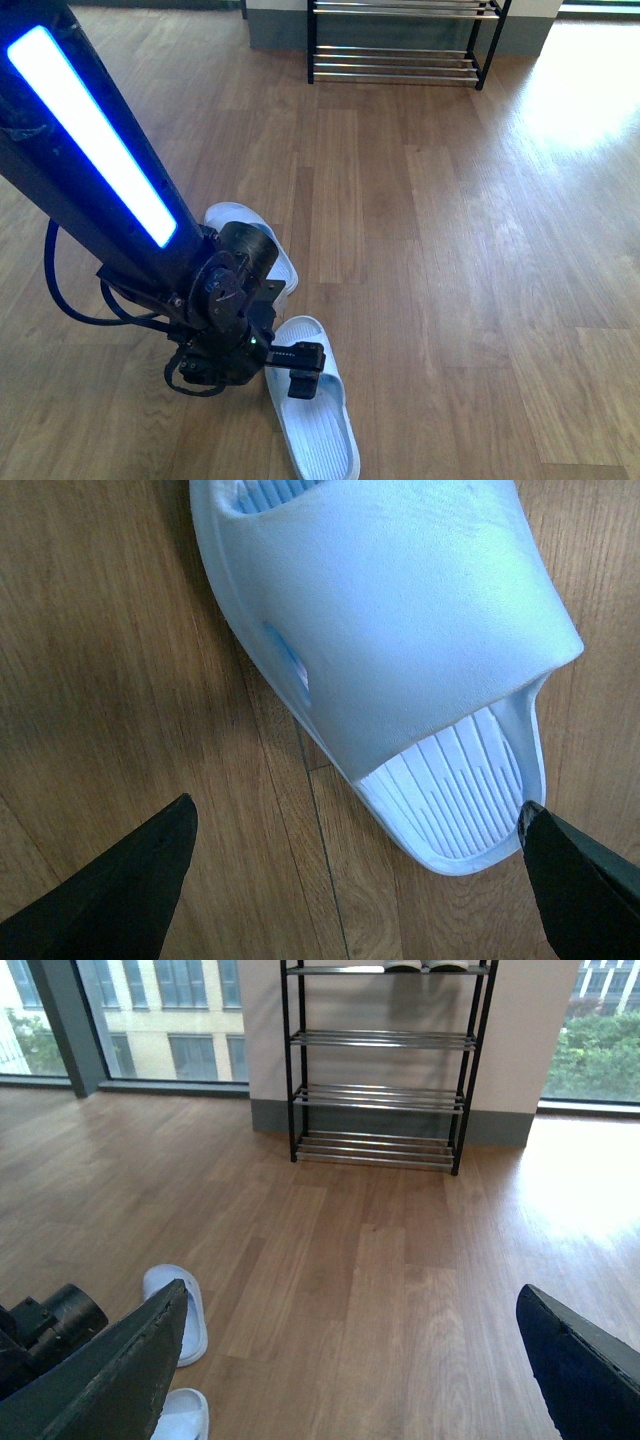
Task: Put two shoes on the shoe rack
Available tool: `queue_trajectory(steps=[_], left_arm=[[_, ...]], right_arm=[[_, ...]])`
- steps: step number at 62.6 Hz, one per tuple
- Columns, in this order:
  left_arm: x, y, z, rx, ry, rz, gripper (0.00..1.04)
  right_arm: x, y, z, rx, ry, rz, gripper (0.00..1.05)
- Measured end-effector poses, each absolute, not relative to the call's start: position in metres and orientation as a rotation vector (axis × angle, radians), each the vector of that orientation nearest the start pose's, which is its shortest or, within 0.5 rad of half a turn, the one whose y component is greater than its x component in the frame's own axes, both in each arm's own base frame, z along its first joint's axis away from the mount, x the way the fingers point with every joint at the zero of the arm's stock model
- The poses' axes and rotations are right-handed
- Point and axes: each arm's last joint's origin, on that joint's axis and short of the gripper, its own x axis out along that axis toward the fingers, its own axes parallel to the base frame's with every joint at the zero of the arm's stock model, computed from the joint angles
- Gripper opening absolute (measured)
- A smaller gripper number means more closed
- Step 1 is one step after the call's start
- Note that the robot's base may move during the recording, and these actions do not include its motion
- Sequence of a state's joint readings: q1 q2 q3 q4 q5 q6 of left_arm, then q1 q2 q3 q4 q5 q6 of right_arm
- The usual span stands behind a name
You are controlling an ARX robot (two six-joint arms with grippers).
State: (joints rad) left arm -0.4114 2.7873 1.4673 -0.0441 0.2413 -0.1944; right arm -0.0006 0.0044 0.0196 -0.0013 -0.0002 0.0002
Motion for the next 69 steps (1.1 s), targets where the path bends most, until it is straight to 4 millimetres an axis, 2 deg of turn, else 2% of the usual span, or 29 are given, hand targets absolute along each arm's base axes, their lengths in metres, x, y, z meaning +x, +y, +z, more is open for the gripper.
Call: queue_trajectory(steps=[22,41,54,62,69], left_arm=[[0.378,-0.173,-0.141,0.024,1.429,-0.414,0.95],[0.376,-0.172,-0.158,0.057,1.443,-0.405,0.95],[0.38,-0.172,-0.168,0.093,1.394,-0.391,0.95],[0.38,-0.17,-0.173,0.133,1.37,-0.392,0.71],[0.379,-0.167,-0.176,0.151,1.369,-0.374,0.55]], right_arm=[[0.097,0.0,0.17,0.0,-0.014,-0.001,0.95],[0.097,0.0,0.17,0.0,-0.014,-0.001,0.95],[0.097,0.0,0.17,0.0,-0.014,0.0,0.95],[0.097,0.0,0.17,0.0,-0.014,-0.001,0.95],[0.097,0.0,0.17,0.0,-0.014,0.0,0.95]])
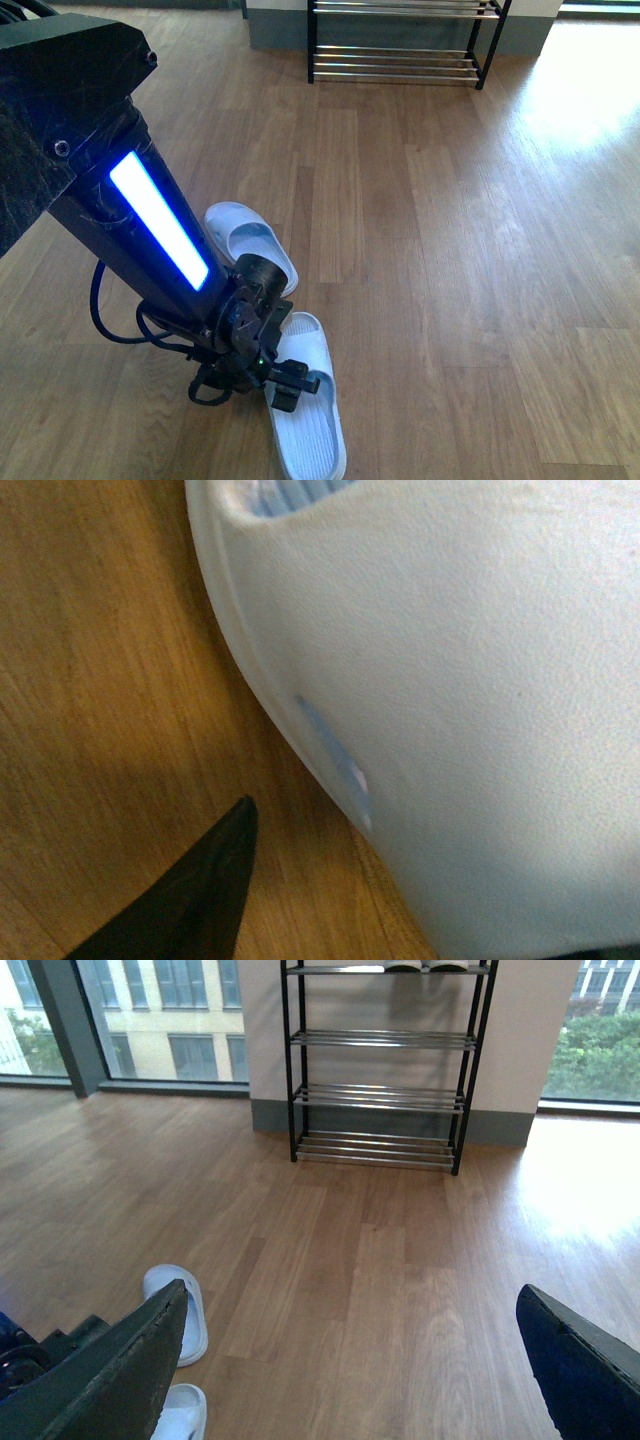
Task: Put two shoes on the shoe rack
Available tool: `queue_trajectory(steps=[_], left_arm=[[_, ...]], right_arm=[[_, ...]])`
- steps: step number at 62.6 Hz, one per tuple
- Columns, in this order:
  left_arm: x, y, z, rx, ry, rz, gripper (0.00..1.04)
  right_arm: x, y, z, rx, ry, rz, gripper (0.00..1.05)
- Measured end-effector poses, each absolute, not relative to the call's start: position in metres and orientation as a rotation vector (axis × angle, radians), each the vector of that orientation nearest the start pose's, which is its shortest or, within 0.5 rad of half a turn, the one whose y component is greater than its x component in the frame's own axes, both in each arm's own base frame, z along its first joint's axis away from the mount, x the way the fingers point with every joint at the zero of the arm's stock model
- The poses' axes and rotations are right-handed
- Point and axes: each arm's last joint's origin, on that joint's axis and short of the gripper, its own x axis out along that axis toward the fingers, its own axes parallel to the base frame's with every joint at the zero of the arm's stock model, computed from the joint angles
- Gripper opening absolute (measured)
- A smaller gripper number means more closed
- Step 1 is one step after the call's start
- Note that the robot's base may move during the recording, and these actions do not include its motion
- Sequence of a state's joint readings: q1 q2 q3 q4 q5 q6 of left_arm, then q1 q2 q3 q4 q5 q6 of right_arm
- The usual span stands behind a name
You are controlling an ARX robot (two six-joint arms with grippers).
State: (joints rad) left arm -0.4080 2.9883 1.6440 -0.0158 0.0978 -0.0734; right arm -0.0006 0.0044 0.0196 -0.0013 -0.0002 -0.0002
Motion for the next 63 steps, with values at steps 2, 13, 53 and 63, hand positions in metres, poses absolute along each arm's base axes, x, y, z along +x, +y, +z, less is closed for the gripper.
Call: queue_trajectory(steps=[2,13,53,63], left_arm=[[0.38,-0.165,-0.177,0.154,1.367,-0.366,0.5],[0.38,-0.16,-0.178,0.172,1.348,-0.331,0.23],[0.301,-0.03,0.114,0.01,0.831,0.178,0.02],[0.248,-0.017,0.154,0.045,0.682,0.26,0.02]], right_arm=[[0.097,0.0,0.17,0.0,-0.014,0.0,0.95],[0.097,0.0,0.17,0.0,-0.014,0.0,0.95],[0.097,0.0,0.17,0.0,-0.014,0.0,0.95],[0.097,0.0,0.17,0.0,-0.014,-0.001,0.95]])
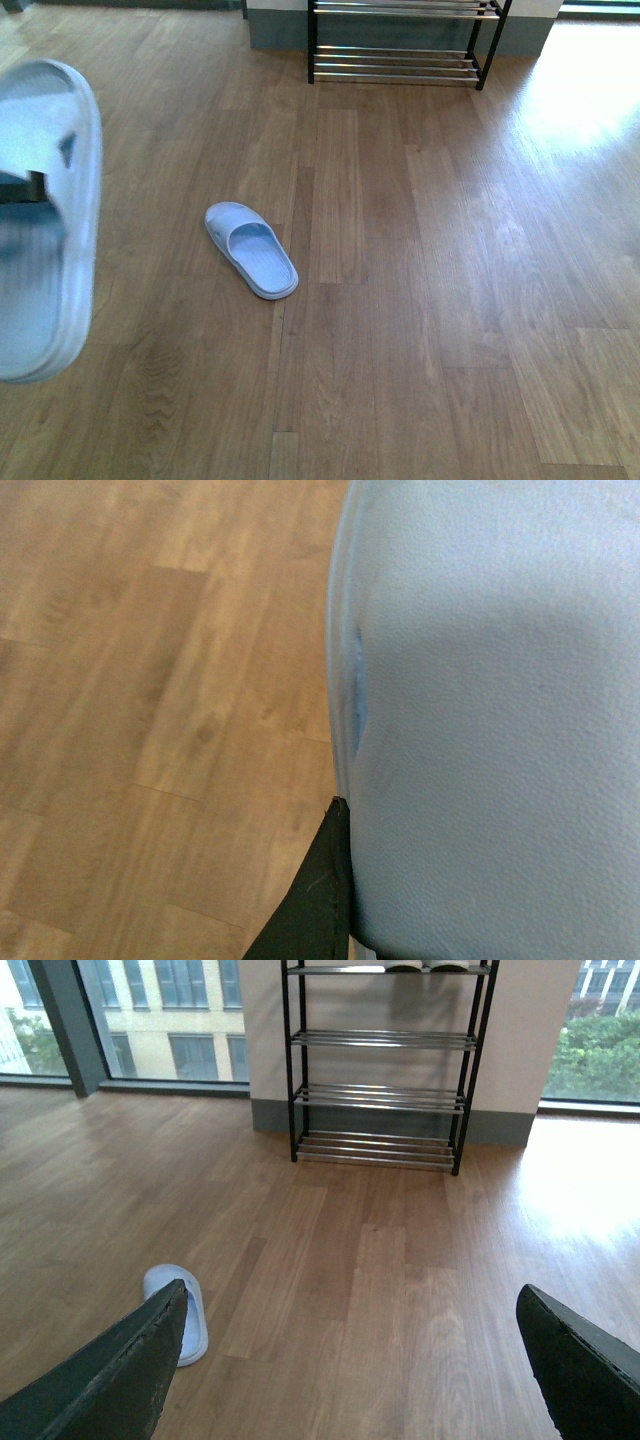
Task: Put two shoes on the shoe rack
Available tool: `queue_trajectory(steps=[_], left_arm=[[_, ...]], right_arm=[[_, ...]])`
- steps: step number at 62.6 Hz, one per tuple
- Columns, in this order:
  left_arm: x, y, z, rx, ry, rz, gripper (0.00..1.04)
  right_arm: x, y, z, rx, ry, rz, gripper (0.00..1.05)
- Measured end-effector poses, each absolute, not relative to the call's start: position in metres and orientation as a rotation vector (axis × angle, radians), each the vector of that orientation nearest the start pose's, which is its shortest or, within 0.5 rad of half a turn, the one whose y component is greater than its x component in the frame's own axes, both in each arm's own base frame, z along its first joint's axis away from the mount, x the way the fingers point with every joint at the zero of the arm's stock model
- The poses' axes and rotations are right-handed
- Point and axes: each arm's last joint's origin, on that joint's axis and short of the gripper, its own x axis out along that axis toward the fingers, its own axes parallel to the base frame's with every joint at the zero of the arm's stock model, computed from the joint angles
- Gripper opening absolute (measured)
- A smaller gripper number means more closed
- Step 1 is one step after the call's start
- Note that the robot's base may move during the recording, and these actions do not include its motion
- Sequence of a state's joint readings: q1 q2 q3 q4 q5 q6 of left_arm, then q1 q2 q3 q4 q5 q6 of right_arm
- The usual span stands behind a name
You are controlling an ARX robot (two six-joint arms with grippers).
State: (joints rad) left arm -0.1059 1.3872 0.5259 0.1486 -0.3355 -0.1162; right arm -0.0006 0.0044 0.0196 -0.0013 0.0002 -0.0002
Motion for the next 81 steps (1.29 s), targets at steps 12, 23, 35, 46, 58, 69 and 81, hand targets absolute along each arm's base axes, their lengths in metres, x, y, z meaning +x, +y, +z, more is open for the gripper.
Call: queue_trajectory(steps=[12,23,35,46,58,69,81], left_arm=[[0.195,-0.011,0.175,0.096,0.504,0.373,0.02],[0.162,-0.015,0.172,0.091,0.301,0.402,0.02],[0.162,-0.008,0.16,0.12,0.24,0.43,0.02],[0.164,-0.006,0.159,0.15,0.229,0.485,0.02],[0.164,-0.006,0.156,0.17,0.248,0.488,0.02],[0.164,-0.006,0.155,0.175,0.25,0.487,0.02],[0.163,-0.006,0.155,0.176,0.252,0.487,0.02]], right_arm=[[0.097,0.0,0.17,0.0,-0.014,-0.001,0.95],[0.097,0.0,0.17,0.0,-0.014,0.0,0.95],[0.097,0.0,0.17,0.0,-0.014,0.0,0.95],[0.097,0.0,0.17,0.0,-0.014,0.0,0.95],[0.097,0.0,0.17,0.0,-0.014,0.0,0.95],[0.097,0.0,0.17,0.0,-0.015,-0.003,0.95],[0.097,0.0,0.17,0.0,-0.015,-0.003,0.95]])
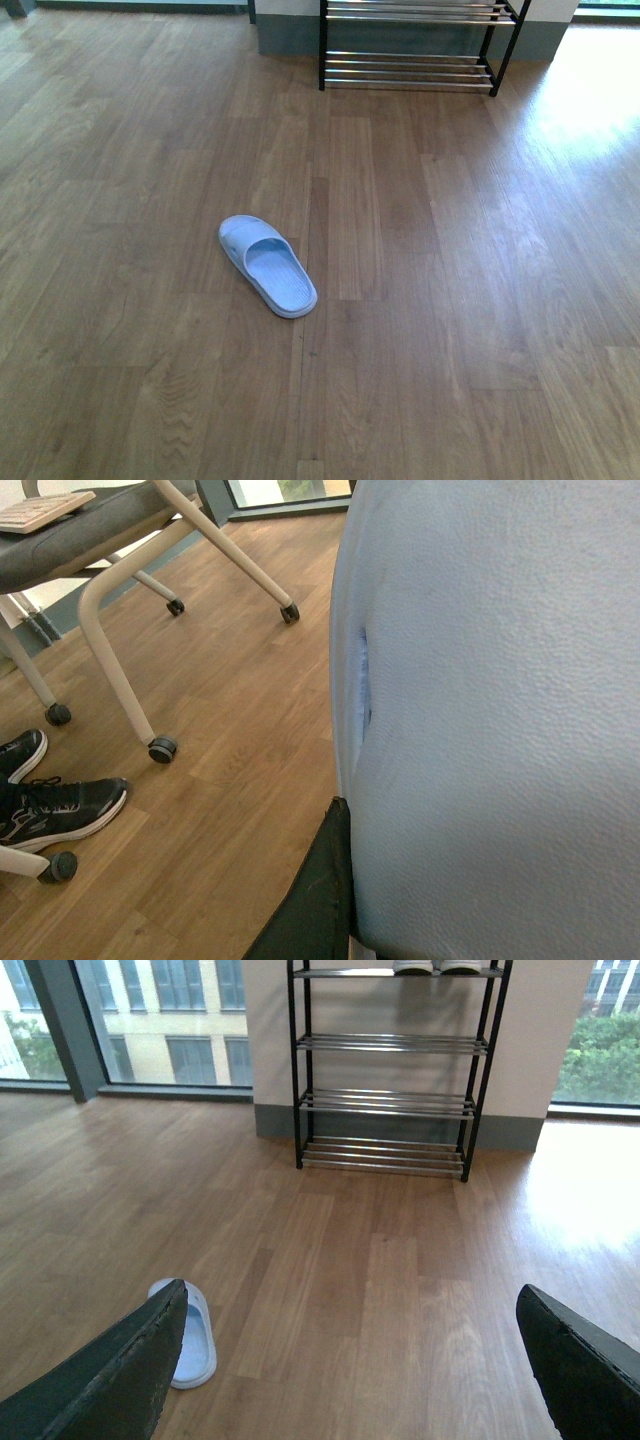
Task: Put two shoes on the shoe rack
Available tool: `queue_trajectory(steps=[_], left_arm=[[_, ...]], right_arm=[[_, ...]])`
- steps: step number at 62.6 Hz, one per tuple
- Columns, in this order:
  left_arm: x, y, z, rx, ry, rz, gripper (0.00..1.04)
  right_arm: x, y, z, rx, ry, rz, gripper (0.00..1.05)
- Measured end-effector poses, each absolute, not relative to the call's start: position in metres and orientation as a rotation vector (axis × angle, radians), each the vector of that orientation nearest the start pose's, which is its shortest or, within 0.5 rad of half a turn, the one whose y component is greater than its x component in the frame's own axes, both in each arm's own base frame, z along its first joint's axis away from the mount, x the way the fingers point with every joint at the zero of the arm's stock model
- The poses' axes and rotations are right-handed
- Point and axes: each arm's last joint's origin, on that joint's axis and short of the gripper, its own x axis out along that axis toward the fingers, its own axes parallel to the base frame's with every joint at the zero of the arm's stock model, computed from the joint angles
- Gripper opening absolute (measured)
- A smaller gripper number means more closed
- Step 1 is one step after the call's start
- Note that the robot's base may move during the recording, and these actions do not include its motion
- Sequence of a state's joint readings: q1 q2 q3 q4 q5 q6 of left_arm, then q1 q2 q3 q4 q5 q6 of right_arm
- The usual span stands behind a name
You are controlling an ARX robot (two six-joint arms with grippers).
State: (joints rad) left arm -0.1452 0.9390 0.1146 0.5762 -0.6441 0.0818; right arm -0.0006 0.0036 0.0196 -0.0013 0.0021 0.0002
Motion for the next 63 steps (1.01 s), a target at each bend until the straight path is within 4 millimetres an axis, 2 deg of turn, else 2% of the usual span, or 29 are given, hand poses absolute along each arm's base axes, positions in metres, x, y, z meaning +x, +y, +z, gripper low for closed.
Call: queue_trajectory(steps=[63], left_arm=[[0.1633,-0.0065,0.1544,0.179,0.255,0.488,0.02]], right_arm=[[0.0967,0.0,0.1698,0.0,-0.015,0.0,0.95]])
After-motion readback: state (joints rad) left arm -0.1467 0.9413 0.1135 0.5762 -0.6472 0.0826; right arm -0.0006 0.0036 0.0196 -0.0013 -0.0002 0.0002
